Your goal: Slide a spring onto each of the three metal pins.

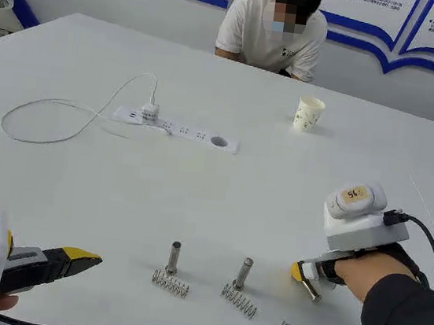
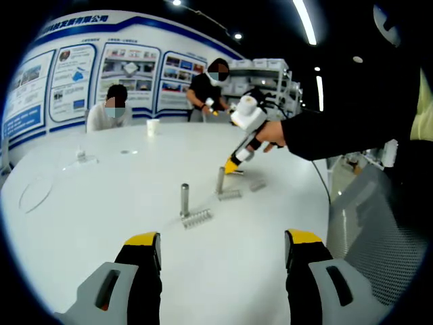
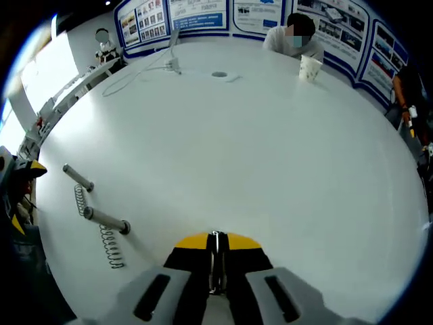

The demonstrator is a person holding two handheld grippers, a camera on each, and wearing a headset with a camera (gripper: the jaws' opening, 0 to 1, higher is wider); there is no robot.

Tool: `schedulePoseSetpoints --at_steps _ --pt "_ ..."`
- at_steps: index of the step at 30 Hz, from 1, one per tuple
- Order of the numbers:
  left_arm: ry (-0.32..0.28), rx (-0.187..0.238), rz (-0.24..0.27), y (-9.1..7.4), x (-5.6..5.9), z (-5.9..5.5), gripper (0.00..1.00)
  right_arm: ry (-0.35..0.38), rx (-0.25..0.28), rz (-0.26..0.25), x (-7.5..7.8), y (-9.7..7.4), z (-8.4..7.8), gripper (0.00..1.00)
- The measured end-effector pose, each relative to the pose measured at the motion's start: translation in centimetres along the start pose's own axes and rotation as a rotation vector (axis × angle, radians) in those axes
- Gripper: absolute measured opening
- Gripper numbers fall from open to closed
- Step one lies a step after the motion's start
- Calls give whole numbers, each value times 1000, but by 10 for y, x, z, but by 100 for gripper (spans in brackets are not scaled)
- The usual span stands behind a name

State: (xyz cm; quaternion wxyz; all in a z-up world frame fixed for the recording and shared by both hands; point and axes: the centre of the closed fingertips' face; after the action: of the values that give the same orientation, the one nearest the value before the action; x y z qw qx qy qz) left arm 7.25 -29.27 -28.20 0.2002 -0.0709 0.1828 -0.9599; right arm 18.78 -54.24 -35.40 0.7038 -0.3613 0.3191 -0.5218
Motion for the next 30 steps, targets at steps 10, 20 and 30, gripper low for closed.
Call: schedulePoseSetpoints --at_steps 10,20,30 --pt "8 9 2 -1 -1 5 75 -35 52 -2 -7 -16 -3 8" --pt "20 14 -7 1 2 10 75 -64 114 -8 -12 -43 2 8" --pt "31 19 -9 0 4 14 75 -60 146 -11 -14 -57 -3 9"
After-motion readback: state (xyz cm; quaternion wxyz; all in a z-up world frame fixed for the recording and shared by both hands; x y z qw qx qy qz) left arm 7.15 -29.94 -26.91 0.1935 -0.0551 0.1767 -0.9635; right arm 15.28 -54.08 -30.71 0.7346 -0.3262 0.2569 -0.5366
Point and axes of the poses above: the centre of the closed fingertips' face, and the gripper's own axes: y roughly forward along the fingers, x roughly to its right, z roughly out of its top, and after that the axes turned 6 degrees about y, right-handed
